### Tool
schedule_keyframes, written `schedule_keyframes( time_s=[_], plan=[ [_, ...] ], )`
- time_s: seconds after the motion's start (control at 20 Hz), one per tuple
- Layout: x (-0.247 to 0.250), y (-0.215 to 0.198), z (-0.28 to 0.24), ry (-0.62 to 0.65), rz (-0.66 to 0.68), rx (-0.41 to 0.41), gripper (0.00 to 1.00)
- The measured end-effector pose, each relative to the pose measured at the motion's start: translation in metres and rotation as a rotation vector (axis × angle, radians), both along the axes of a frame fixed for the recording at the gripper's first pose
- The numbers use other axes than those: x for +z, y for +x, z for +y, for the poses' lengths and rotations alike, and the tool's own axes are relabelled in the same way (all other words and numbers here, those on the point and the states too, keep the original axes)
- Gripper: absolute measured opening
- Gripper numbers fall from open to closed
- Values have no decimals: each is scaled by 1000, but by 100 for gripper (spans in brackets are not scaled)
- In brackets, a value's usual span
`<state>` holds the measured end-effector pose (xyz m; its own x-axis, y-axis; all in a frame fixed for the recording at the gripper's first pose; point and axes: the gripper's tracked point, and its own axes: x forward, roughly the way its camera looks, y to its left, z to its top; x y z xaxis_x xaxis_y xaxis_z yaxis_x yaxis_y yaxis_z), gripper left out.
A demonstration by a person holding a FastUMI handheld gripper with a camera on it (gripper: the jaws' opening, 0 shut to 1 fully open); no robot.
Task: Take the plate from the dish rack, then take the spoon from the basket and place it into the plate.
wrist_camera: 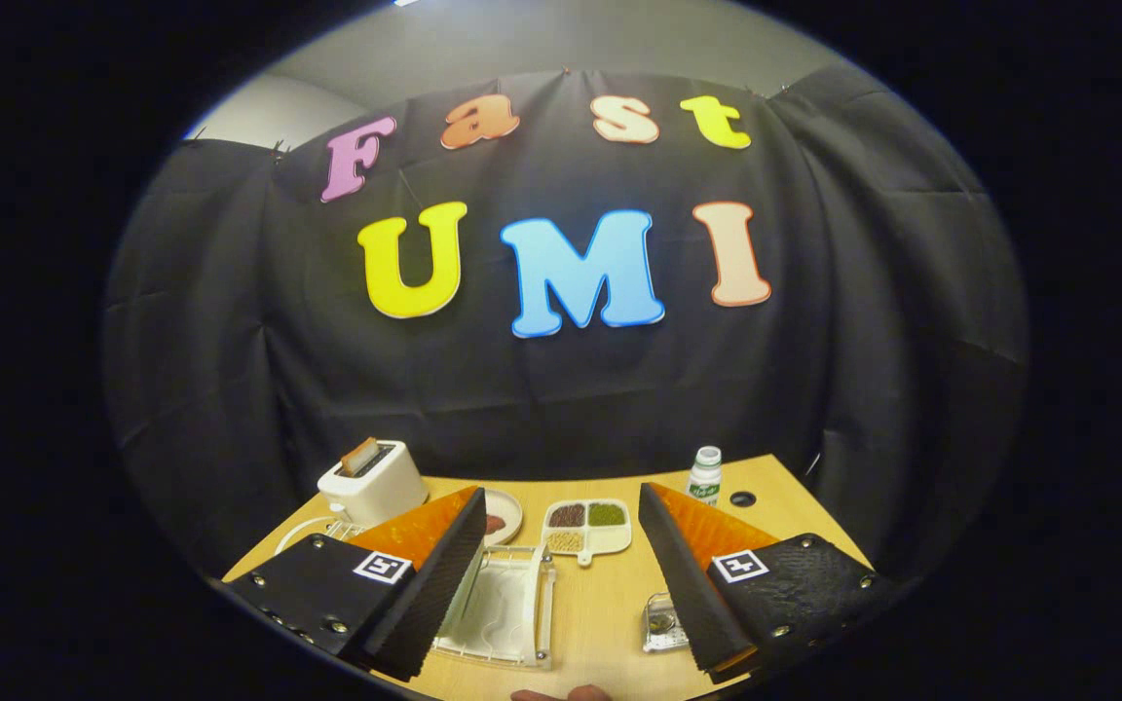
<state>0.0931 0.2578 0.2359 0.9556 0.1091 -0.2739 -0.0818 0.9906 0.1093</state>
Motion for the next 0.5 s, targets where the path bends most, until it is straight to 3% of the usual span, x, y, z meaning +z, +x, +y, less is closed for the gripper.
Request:
schedule_keyframes(
  time_s=[0.5],
  plan=[
    [-53,18,62,1,366,34,97]
  ],
)
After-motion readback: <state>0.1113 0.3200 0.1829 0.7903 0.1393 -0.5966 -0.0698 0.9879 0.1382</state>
